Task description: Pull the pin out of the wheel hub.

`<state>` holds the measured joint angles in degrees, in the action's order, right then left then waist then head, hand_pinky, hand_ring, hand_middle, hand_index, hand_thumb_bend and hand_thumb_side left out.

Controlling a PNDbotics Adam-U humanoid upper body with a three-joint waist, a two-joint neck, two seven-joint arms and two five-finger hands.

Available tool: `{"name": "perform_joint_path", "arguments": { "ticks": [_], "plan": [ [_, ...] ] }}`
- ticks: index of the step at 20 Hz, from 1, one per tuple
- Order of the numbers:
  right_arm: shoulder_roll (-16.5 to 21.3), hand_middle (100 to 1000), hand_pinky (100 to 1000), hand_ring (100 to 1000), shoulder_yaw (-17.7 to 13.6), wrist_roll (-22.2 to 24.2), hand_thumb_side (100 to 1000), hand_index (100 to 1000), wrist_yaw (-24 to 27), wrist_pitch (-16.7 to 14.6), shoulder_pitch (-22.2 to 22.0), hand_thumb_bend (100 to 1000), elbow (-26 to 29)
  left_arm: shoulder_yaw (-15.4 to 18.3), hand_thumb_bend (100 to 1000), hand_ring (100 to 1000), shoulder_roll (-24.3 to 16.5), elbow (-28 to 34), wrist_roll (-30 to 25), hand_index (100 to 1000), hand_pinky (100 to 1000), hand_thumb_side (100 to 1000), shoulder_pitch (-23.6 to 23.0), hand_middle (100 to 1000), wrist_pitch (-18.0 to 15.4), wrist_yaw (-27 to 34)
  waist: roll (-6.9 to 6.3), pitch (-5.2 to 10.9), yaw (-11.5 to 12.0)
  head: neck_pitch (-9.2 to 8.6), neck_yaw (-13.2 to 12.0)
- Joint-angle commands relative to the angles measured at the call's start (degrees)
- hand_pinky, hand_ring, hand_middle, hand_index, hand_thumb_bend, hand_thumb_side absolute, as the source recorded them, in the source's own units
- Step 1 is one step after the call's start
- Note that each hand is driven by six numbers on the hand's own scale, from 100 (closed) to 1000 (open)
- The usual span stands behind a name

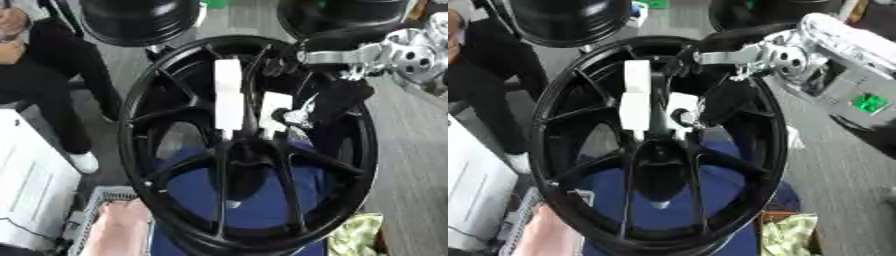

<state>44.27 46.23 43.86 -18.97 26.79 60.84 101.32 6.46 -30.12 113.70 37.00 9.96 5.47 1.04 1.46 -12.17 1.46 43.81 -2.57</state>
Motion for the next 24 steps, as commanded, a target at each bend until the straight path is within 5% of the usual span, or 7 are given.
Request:
{"name": "perform_joint_path", "arguments": {
  "ticks": [1, 17, 24],
  "plan": [
    [0.2, 878, 915, 913, -0.9, 7.1, 589, 951, -1.1, 7.3, 0.4, 279, -1.7, 0.1, 521, 973, -0.8, 0.9, -0.2, 764, 653, 713, 0.3, 718, 0.0, 0.3, 0.4, 0.38, 0.1, 0.31, 0.2],
    [-2.1, 851, 902, 893, -1.3, 5.0, 655, 932, -1.1, 4.6, -1.7, 231, -7.8, 0.2, 520, 977, -0.2, 0.9, -0.2, 763, 653, 713, 0.5, 719, 0.0, 0.6, 0.13, -0.52, 0.5, 0.3, 0.4],
    [-2.3, 606, 844, 775, -2.6, -3.1, 289, 715, 0.7, 7.5, -1.2, 100, -6.3, 0.3, 517, 979, -0.1, 0.9, 0.0, 763, 654, 714, 0.4, 720, 0.1, 0.6, 0.19, -0.4, 0.4, 0.14, 0.2]
  ]
}}
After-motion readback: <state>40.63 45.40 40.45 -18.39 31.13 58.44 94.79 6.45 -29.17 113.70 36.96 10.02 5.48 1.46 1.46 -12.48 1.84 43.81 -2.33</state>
